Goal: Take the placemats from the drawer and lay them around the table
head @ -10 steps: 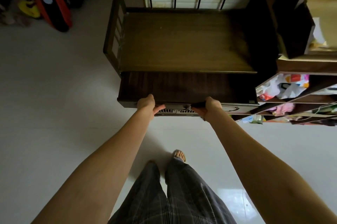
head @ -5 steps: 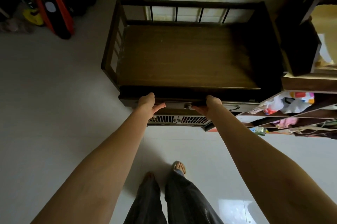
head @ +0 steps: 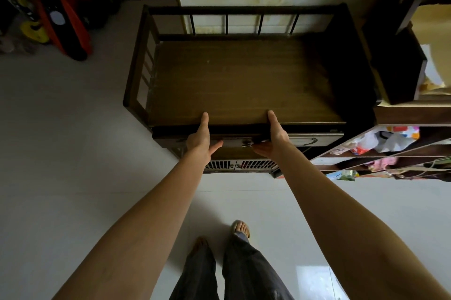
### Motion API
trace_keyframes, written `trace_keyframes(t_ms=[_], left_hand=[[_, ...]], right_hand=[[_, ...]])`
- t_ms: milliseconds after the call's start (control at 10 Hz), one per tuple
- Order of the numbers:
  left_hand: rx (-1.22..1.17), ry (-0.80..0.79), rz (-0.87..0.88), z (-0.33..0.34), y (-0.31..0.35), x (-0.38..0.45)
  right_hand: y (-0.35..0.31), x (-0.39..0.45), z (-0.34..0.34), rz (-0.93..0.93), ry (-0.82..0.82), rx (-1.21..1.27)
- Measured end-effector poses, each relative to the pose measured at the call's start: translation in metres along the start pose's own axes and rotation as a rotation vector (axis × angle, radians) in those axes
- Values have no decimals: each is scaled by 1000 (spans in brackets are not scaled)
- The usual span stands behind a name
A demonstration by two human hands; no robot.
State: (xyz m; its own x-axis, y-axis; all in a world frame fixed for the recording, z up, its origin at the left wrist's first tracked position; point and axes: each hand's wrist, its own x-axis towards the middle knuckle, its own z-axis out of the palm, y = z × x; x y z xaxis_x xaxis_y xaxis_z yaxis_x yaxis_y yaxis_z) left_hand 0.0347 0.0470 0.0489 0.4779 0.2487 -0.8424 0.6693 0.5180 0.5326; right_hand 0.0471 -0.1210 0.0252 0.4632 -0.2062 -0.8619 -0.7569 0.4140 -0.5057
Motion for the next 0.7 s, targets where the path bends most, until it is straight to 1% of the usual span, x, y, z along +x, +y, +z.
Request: trace_keyframes(t_ms=[200,300,400,500,600,700], left_hand=[[-210,-78,-13,5,4,12],[-256,-101,-31,5,6,16],[-268,-117,-39,3,7,15],[-223,-121,-38,1,10,9],[-15,-114,-59,-5,17,1],[295,-123,-8,-20,19,-6]], right_hand=[[-9,7,0,-79,-69,-57],[-10,7,-1,-79,-113,-14],[-10,3,0,-81,-120,-14],[-9,-1,1,-92,-114,-47],[-13,-10,2,-75,-52,-120],[-13,-22,-5,-71,0,-219]])
